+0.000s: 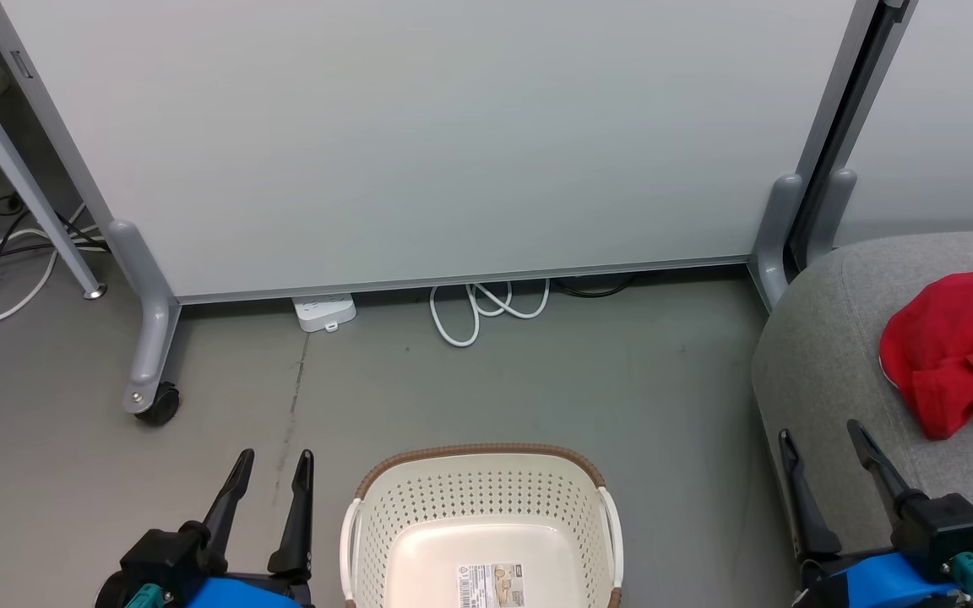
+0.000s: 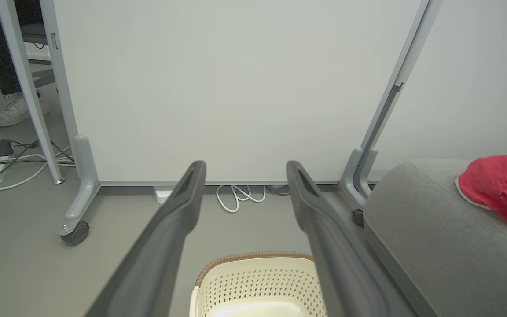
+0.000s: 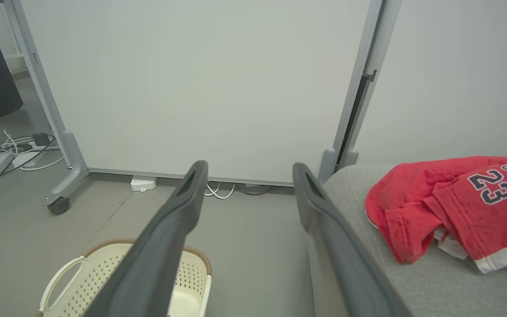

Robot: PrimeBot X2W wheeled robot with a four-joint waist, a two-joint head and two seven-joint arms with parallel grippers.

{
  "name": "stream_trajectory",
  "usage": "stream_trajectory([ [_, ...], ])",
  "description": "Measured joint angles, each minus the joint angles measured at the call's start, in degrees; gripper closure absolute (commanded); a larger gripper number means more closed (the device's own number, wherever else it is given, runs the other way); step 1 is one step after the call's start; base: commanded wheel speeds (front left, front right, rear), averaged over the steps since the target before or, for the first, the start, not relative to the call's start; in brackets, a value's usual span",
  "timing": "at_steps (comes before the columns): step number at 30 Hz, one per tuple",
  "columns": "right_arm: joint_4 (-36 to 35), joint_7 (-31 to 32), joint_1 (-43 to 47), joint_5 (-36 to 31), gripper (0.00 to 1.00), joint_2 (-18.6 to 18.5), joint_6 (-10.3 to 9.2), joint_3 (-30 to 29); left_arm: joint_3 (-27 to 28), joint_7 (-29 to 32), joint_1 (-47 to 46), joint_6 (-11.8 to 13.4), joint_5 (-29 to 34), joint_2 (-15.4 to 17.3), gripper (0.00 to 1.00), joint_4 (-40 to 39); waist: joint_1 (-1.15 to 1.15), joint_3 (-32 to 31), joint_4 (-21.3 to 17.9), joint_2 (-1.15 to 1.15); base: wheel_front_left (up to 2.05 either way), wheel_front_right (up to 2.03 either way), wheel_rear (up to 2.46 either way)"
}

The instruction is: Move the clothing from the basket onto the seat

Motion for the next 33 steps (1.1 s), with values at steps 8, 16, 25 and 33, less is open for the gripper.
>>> stream_trajectory([
  [8,0.29,0.18,0.05,-0.02,0.00,-0.05,0.00,-0.13,0.25,0.00,0.00,-0.01,0.55,0.02,0.00,-0.08,0.00,0.38,-0.28,0.00,0.00,0.00,0.00],
  [16,4.35,0.41,0.29,-0.02,1.00,0.03,0.04,0.11,-0.35,0.35,1.79,0.02,0.37,-0.58,1.00,3.36,0.01,0.47,-0.38,0.00,0.00,0.00,0.00],
  [25,7.09,1.18,0.22,7.46,1.00,0.10,0.04,-0.09,0.27,2.21,2.84,0.02,-6.00,-1.12,1.00,4.38,0.02,0.48,-0.63,0.00,0.00,0.00,0.00],
  [33,7.99,2.04,-0.27,17.08,1.00,0.18,0.03,-0.52,1.80,4.34,2.80,0.02,-13.88,-1.12,1.00,3.55,0.02,0.49,-0.92,0.00,0.00,0.00,0.00],
])
